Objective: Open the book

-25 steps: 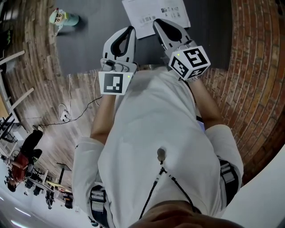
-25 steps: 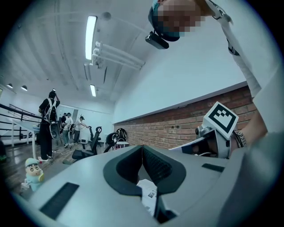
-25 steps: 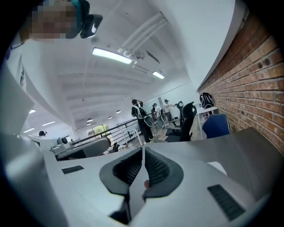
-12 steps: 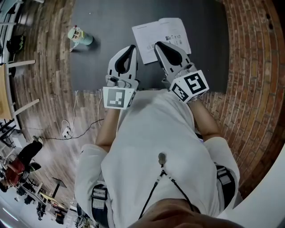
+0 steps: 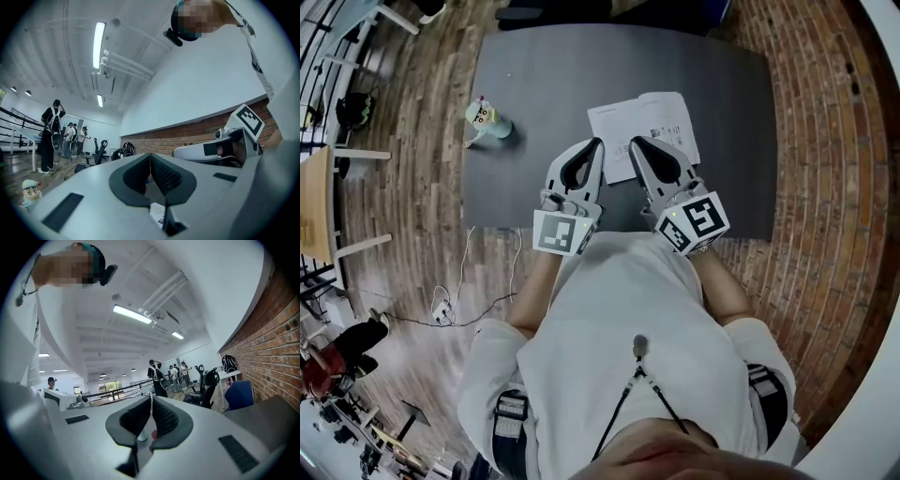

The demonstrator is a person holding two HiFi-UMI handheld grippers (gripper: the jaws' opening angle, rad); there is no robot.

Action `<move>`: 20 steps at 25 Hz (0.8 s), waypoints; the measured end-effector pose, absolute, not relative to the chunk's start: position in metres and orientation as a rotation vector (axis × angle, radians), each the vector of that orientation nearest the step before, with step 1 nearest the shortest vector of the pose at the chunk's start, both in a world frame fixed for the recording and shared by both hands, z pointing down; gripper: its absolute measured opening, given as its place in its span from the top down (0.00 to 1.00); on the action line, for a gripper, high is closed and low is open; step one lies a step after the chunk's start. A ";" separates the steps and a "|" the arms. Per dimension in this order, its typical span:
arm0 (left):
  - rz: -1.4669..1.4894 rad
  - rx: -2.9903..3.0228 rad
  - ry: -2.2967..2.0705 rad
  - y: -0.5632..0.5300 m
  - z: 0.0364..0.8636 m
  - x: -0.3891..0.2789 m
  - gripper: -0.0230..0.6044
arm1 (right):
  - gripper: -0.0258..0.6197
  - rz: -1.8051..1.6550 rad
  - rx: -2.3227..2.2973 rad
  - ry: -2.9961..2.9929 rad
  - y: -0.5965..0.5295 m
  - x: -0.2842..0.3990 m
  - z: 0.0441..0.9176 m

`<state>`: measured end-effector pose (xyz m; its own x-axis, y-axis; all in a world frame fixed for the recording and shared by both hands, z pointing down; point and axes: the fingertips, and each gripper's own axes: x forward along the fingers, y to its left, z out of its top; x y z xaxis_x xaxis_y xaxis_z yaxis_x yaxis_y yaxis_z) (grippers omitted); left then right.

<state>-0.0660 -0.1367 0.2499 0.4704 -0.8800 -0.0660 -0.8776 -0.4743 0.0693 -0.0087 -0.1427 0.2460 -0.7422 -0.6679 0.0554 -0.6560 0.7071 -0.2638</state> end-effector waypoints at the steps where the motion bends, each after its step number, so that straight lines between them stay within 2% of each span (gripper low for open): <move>1: -0.137 2.676 -1.592 -0.138 0.249 -0.064 0.93 | 0.90 -0.417 -1.112 2.859 -0.143 -0.008 0.245; 20: -0.128 2.679 -1.566 -0.134 0.247 -0.048 0.93 | 0.91 -0.362 -1.169 2.818 -0.140 0.012 0.231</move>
